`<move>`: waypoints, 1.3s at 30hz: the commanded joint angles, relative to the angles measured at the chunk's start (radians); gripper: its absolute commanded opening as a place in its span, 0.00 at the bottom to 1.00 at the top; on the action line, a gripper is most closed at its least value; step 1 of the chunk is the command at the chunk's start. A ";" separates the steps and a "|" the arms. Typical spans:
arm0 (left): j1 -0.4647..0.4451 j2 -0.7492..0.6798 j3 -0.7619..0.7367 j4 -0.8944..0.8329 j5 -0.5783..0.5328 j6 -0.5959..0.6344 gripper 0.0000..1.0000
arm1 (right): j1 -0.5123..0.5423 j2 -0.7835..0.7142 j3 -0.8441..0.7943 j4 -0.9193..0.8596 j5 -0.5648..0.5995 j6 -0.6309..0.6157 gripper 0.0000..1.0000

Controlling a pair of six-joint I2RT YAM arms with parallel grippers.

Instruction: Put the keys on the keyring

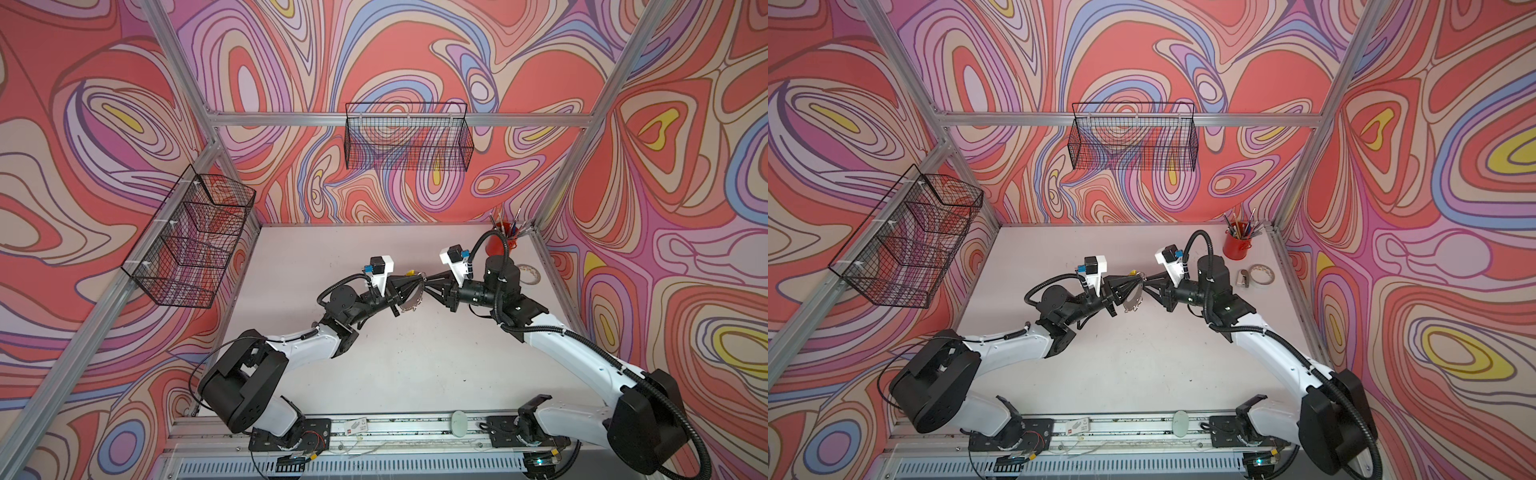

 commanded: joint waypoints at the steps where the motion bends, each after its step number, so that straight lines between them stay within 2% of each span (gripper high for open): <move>1: -0.001 0.000 0.022 0.074 0.019 -0.026 0.00 | -0.036 -0.046 -0.050 0.003 0.024 0.027 0.26; 3: 0.004 0.004 0.023 0.075 0.027 -0.036 0.00 | -0.062 -0.058 -0.070 0.012 0.049 0.054 0.33; 6: 0.007 0.012 0.033 0.076 0.050 -0.047 0.00 | -0.100 -0.097 -0.099 0.035 0.157 0.100 0.38; 8: 0.010 0.018 0.039 0.076 0.063 -0.054 0.00 | -0.145 -0.127 -0.120 0.076 0.176 0.148 0.44; 11: 0.014 0.030 0.053 0.076 0.097 -0.068 0.00 | -0.190 -0.158 -0.129 0.139 0.135 0.190 0.53; 13: 0.019 0.038 0.065 0.076 0.121 -0.080 0.00 | -0.192 -0.157 -0.118 0.174 0.068 0.183 0.55; 17: 0.035 0.061 0.099 0.078 0.184 -0.122 0.00 | -0.190 -0.113 -0.105 0.277 -0.116 0.230 0.50; 21: 0.040 0.086 0.143 0.078 0.250 -0.164 0.00 | -0.188 -0.036 -0.124 0.511 -0.286 0.399 0.41; 25: 0.044 0.101 0.157 0.078 0.259 -0.178 0.00 | -0.188 -0.034 -0.147 0.587 -0.305 0.434 0.40; 35: 0.045 0.132 0.188 0.079 0.288 -0.201 0.00 | -0.185 -0.020 -0.161 0.621 -0.342 0.458 0.35; 39: 0.045 0.132 0.193 0.079 0.293 -0.204 0.00 | -0.181 0.004 -0.154 0.619 -0.347 0.456 0.31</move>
